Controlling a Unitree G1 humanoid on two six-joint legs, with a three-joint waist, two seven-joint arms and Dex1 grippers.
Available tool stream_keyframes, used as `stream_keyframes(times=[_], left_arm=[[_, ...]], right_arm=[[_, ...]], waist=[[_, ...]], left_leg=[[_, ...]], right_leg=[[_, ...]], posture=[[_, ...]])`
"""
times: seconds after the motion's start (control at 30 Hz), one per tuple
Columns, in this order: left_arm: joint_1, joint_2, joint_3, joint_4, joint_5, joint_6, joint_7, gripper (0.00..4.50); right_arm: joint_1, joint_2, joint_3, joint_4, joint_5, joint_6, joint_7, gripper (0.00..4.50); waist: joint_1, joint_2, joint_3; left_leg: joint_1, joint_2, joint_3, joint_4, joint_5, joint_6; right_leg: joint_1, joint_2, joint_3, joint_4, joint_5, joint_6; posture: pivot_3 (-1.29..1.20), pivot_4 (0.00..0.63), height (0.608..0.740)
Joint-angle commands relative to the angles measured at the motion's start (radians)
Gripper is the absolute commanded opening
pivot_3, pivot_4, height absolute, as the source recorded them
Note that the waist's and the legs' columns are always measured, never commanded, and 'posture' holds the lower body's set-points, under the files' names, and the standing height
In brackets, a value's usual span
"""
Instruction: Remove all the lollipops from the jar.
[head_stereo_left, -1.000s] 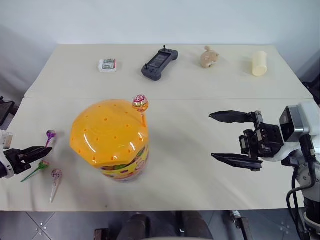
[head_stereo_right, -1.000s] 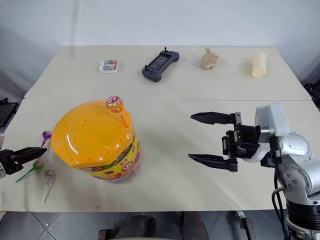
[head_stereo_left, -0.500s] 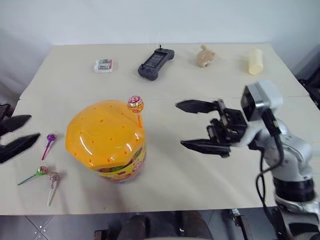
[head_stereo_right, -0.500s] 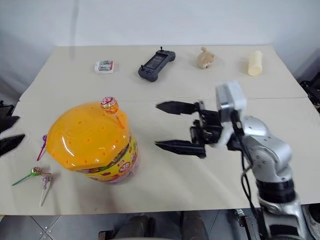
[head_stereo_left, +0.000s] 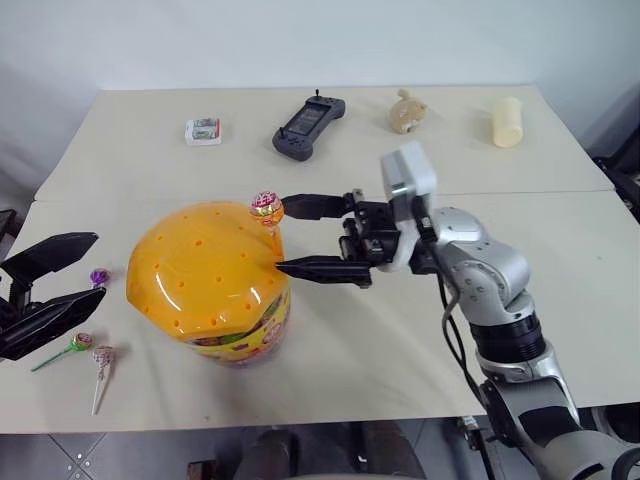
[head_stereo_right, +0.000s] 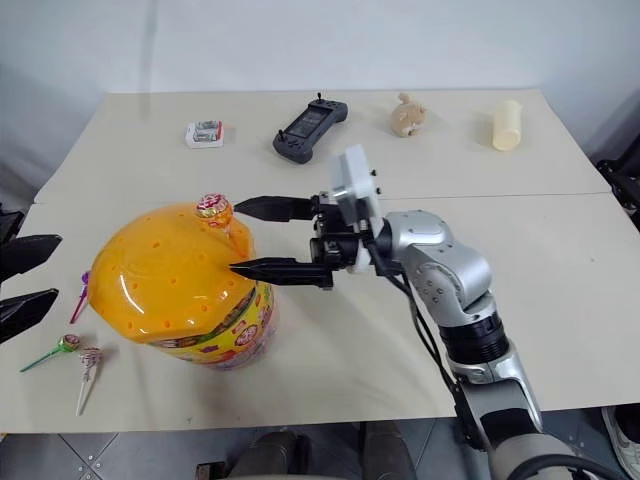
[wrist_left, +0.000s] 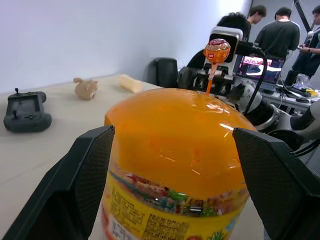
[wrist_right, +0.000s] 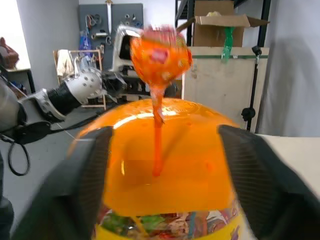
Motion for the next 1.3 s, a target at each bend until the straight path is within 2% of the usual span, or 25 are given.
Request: stream_keyframes(times=[0.03,0.23,0.27,0.37,0.47,0.57,0.63,0.77,0.83,0.9,1.1,1.2,1.23,1.3], left_arm=[[0.022,-0.013,0.034,-0.020,-0.019,-0.016,0.005,4.03],[0.036,-0.016,0.054,-0.001,-0.013,-0.041,-0.011,4.03],[0.037,-0.005,0.055,0.008,-0.018,-0.031,-0.016,4.03],[0.026,0.015,0.046,0.023,-0.022,-0.024,-0.023,4.03],[0.008,0.019,0.025,0.013,-0.022,-0.029,-0.024,4.03],[-0.017,0.029,0.007,-0.009,-0.026,-0.029,-0.016,4.03],[-0.022,0.040,0.003,-0.011,-0.012,-0.032,-0.029,4.03],[-0.013,0.073,-0.012,-0.006,0.016,-0.036,-0.080,4.03],[-0.013,0.096,-0.016,0.012,0.015,-0.029,-0.113,4.03],[-0.008,0.117,-0.023,0.022,0.033,-0.037,-0.162,4.03],[-0.010,0.126,-0.015,0.025,0.044,-0.052,-0.219,4.03],[-0.006,0.112,-0.014,0.019,0.052,-0.065,-0.222,4.03],[-0.007,0.108,-0.014,0.015,0.050,-0.067,-0.218,4.03],[-0.017,0.100,-0.016,0.009,0.048,-0.076,-0.209,4.03]], right_arm=[[-0.025,0.021,-0.006,0.001,-0.018,-0.022,0.004,2.27],[-0.026,0.052,-0.047,0.013,0.014,-0.034,0.044,0.25],[-0.023,0.064,-0.068,0.012,0.050,-0.043,0.073,0.10],[-0.025,0.096,-0.159,0.000,0.184,-0.013,0.076,0.10],[-0.048,0.070,-0.222,-0.013,0.228,0.020,0.033,0.10],[-0.052,-0.075,-0.345,0.007,0.222,0.066,-0.046,0.10],[-0.025,-0.206,-0.380,0.039,0.172,0.104,-0.066,0.10],[0.123,-0.491,-0.426,0.117,-0.012,0.120,-0.099,0.10],[0.206,-0.575,-0.460,0.145,-0.071,0.170,-0.179,0.10],[0.311,-0.635,-0.456,0.139,-0.139,0.159,-0.197,0.10],[0.536,-0.686,-0.411,0.190,-0.353,0.083,-0.282,0.10],[0.584,-0.674,-0.421,0.227,-0.381,0.053,-0.283,0.10],[0.600,-0.673,-0.424,0.233,-0.379,0.048,-0.269,0.53],[0.634,-0.670,-0.437,0.237,-0.362,0.027,-0.224,1.08]], waist=[[0.000,0.000,0.000],[0.000,0.000,0.000],[0.000,0.000,0.000],[0.000,0.000,0.000],[0.001,0.000,0.000],[0.007,0.001,0.000],[0.010,0.001,0.000],[0.013,0.000,0.000],[0.017,0.001,0.000],[0.016,0.002,0.000],[0.005,0.004,0.000],[0.004,0.005,0.000],[0.004,0.006,0.000],[0.005,0.006,0.000]], left_leg=[[0.000,0.000,0.000,0.000,0.000,0.000],[0.000,0.000,0.000,0.000,0.000,0.000],[0.000,0.000,0.000,0.000,0.000,0.000],[0.000,0.000,0.000,0.000,0.000,0.000],[0.000,0.000,0.000,0.000,0.000,0.000],[0.000,-0.001,0.000,0.000,0.000,0.000],[-0.001,-0.001,0.000,0.001,0.000,0.001],[-0.002,-0.001,0.000,-0.001,-0.001,0.002],[-0.004,-0.001,0.001,-0.001,-0.002,0.003],[-0.007,-0.001,0.001,0.001,-0.001,0.002],[-0.005,0.000,0.003,0.002,0.000,0.001],[-0.005,0.000,0.003,0.002,0.001,0.000],[-0.005,0.000,0.003,0.002,0.001,0.000],[-0.005,0.000,0.003,0.002,0.001,0.000]], right_leg=[[0.000,0.000,0.000,0.000,0.000,0.000],[0.000,0.000,0.000,0.000,0.000,0.000],[0.000,0.000,0.000,0.000,0.000,0.000],[0.000,0.000,0.000,0.000,0.000,0.000],[0.000,0.000,0.000,0.000,0.000,0.000],[0.000,-0.001,0.000,0.000,0.000,0.000],[0.000,-0.001,0.000,-0.001,0.000,0.000],[0.000,-0.001,0.000,-0.004,0.000,0.000],[-0.002,-0.001,0.000,-0.004,0.000,0.000],[-0.004,-0.001,0.000,-0.004,0.000,0.000],[-0.003,-0.001,0.001,-0.004,0.000,0.000],[-0.003,-0.001,0.001,-0.004,0.000,0.000],[-0.003,-0.001,0.001,-0.004,0.000,0.000],[-0.003,-0.001,0.001,-0.004,0.000,0.000]], posture=[[0.00,0.150,0.740],[0.00,0.150,0.740],[0.00,0.150,0.740],[0.00,0.150,0.740],[0.00,0.150,0.740],[0.00,0.150,0.740],[0.00,0.150,0.740],[0.00,0.150,0.740],[0.00,0.150,0.740],[0.00,0.150,0.740],[0.00,0.150,0.740],[0.00,0.150,0.740],[0.00,0.150,0.740],[0.00,0.150,0.740]])
